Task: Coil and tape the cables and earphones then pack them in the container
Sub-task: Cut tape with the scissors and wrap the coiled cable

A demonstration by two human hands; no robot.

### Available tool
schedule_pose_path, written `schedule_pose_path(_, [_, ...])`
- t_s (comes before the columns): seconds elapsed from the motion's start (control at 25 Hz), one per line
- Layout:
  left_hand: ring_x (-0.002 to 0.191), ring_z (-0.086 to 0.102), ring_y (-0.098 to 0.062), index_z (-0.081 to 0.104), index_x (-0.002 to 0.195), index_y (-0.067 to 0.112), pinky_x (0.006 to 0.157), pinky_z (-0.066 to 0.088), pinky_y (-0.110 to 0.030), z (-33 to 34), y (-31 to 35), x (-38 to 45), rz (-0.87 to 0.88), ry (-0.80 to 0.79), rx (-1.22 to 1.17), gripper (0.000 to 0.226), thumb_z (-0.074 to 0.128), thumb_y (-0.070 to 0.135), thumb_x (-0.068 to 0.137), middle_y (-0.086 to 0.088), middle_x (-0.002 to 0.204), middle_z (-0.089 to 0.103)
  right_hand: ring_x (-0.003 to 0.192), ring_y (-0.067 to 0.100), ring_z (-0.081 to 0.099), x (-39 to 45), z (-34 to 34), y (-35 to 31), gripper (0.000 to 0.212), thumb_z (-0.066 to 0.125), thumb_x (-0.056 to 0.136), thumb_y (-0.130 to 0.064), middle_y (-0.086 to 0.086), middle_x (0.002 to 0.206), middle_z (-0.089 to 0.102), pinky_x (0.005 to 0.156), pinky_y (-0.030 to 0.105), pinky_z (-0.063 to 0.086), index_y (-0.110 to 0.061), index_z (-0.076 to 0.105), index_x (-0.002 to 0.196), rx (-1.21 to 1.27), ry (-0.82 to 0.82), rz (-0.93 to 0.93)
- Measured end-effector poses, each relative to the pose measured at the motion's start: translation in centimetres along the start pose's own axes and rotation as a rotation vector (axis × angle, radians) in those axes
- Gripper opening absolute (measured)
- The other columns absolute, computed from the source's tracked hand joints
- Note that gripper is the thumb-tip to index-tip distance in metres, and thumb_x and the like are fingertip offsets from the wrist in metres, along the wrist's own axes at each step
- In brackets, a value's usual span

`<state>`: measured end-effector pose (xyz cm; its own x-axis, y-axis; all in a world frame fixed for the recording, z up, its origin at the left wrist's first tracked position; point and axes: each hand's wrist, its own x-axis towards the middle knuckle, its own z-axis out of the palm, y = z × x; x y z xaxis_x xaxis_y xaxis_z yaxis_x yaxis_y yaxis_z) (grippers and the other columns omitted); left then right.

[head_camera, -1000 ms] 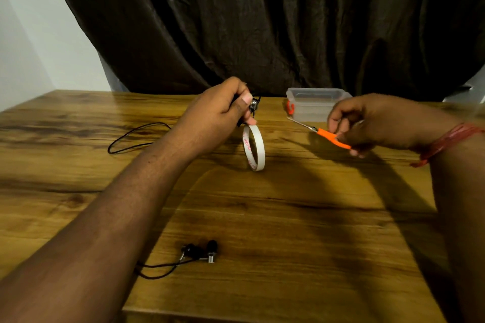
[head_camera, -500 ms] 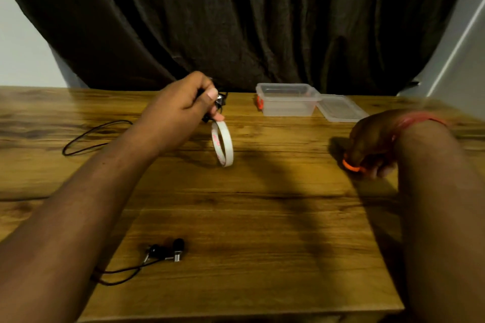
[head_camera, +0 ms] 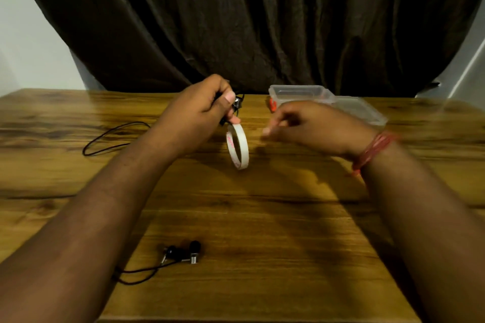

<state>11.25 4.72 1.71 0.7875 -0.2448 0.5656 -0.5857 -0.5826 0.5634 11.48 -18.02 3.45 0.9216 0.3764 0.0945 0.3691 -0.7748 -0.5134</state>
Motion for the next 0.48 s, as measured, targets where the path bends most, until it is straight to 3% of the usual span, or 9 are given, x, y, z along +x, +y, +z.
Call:
schedule_pose_path(0.12, [0.081,0.071,-0.002,0.047,0.085,0.034,0.076,0.054,-0.042,-0.1,-0.2,0.0,0.016,0.010,0.009,0.020,0.044,0.026,0.103,0.005,0.080,0.066,0.080,0.009,0.064,0.6,4.1,-1.9,0.021,0.069,0.085,-0.040,-0.003,0.087,0.071,0.072,0.024,0.051,-0.021,0.071,0.094,0.162,-0.083,-0.154])
schedule_pose_path(0.2, [0.082,0.072,-0.003,0.048,0.085,0.032,0.077,0.054,-0.042,-0.1,-0.5,0.0,0.012,0.020,-0.025,0.019,0.043,0.027,0.103,0.006,0.080,0.066,0.066,0.000,0.059,1.0,4.5,-1.5,0.015,0.069,0.088,-0.031,-0.008,0.075,0.067,0.059,0.014,0.044,-0.016,0.072,0.091,0.219,-0.061,-0.199])
schedule_pose_path(0.28, [0.083,0.072,-0.004,0.050,0.087,0.028,0.079,0.053,-0.039,0.1,-0.6,-0.1,-0.005,0.047,-0.089,0.018,0.043,0.027,0.103,0.005,0.082,0.066,0.056,-0.004,0.053,1.1,3.6,-1.0,0.014,0.070,0.088,-0.025,-0.012,0.063,0.062,0.054,0.012,0.040,-0.012,0.071,0.085,0.241,-0.052,-0.205])
schedule_pose_path(0.36, [0.082,0.072,-0.004,0.051,0.088,0.025,0.081,0.049,-0.032,0.2,-0.7,0.0,-0.025,0.088,-0.119,0.018,0.042,0.026,0.104,0.005,0.082,0.066,0.054,-0.003,0.052,1.1,2.5,-0.4,0.015,0.071,0.086,-0.027,-0.008,0.061,0.061,0.053,0.014,0.040,-0.013,0.069,0.080,0.110,-0.032,-0.215])
schedule_pose_path(0.48, [0.080,0.072,-0.002,0.050,0.088,0.025,0.074,0.049,-0.021,0.3,-0.6,-0.1,-0.052,0.081,-0.118,0.018,0.042,0.025,0.104,0.003,0.082,0.067,0.067,0.006,0.054,0.7,1.1,1.0,0.017,0.070,0.085,-0.033,-0.001,0.076,0.065,0.058,0.022,0.040,-0.016,0.067,0.081,-0.236,-0.054,-0.150])
